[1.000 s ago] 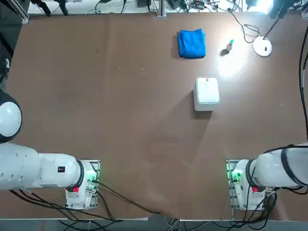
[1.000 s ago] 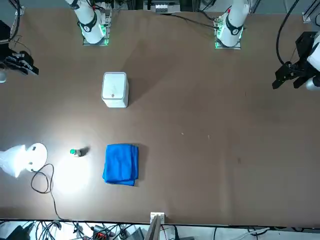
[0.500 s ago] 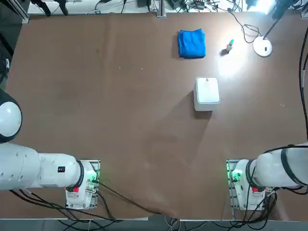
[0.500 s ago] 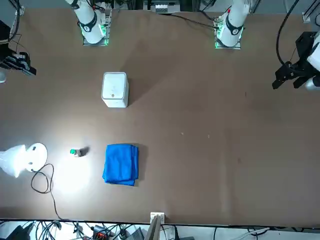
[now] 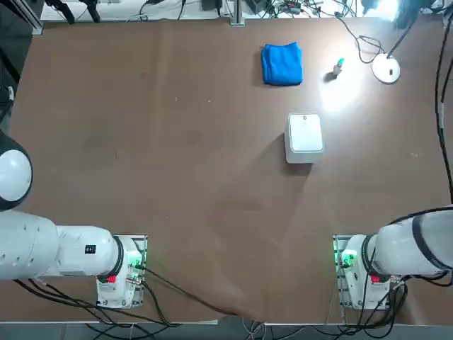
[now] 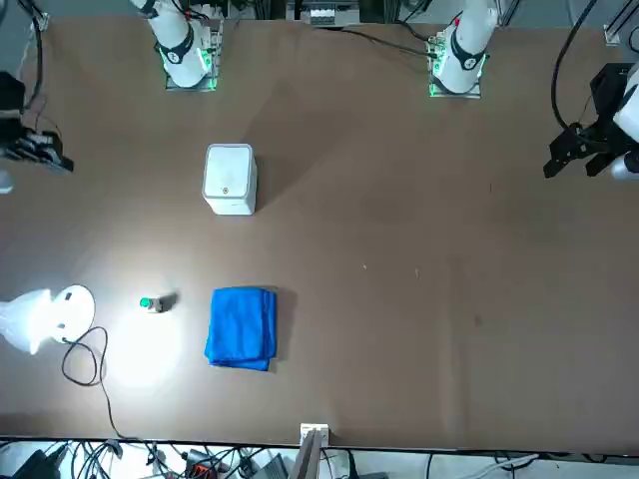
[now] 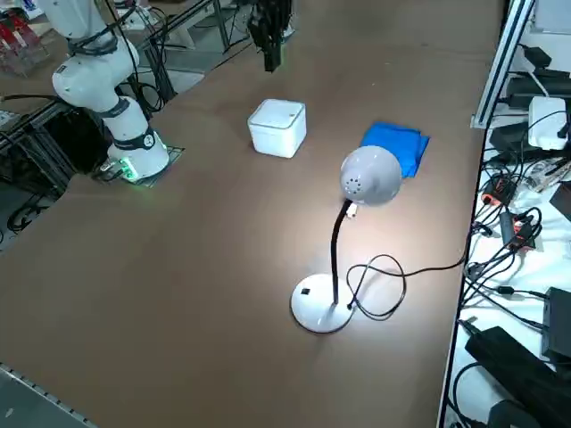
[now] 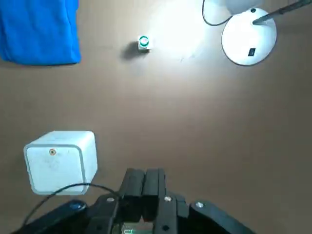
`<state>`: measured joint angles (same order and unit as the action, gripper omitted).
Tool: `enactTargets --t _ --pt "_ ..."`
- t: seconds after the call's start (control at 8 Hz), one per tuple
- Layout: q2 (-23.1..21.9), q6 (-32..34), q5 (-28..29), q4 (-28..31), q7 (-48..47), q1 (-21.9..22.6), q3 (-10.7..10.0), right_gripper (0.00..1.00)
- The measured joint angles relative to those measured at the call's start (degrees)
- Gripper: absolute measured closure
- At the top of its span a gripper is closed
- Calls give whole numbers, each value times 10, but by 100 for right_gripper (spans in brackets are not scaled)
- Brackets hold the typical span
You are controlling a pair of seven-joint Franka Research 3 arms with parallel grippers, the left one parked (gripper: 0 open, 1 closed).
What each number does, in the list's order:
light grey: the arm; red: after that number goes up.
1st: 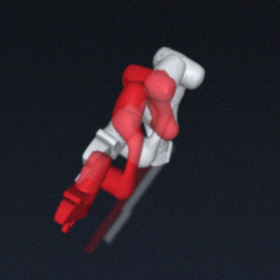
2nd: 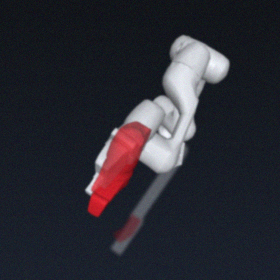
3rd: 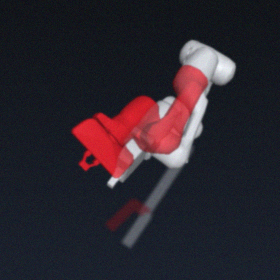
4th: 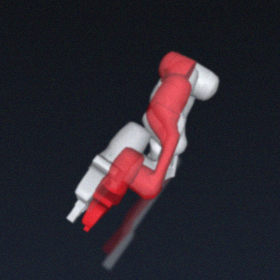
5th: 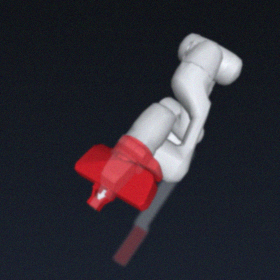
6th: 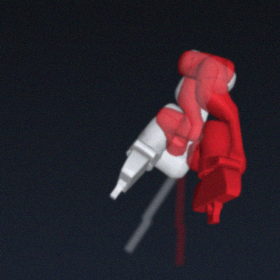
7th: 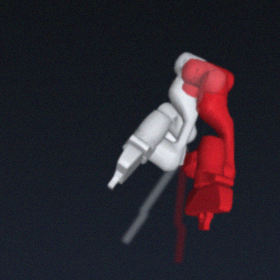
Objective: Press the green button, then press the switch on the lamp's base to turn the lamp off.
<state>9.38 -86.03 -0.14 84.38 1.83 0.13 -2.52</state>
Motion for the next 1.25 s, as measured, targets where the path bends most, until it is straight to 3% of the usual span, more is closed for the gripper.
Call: enactTargets --t 0.38,0.88,1.25 --pt "102 -136 12 3 -11 11 5 99" --pt "185 -303 25 3 -56 26 8 99" --pt "241 -356 25 4 -56 23 6 99"
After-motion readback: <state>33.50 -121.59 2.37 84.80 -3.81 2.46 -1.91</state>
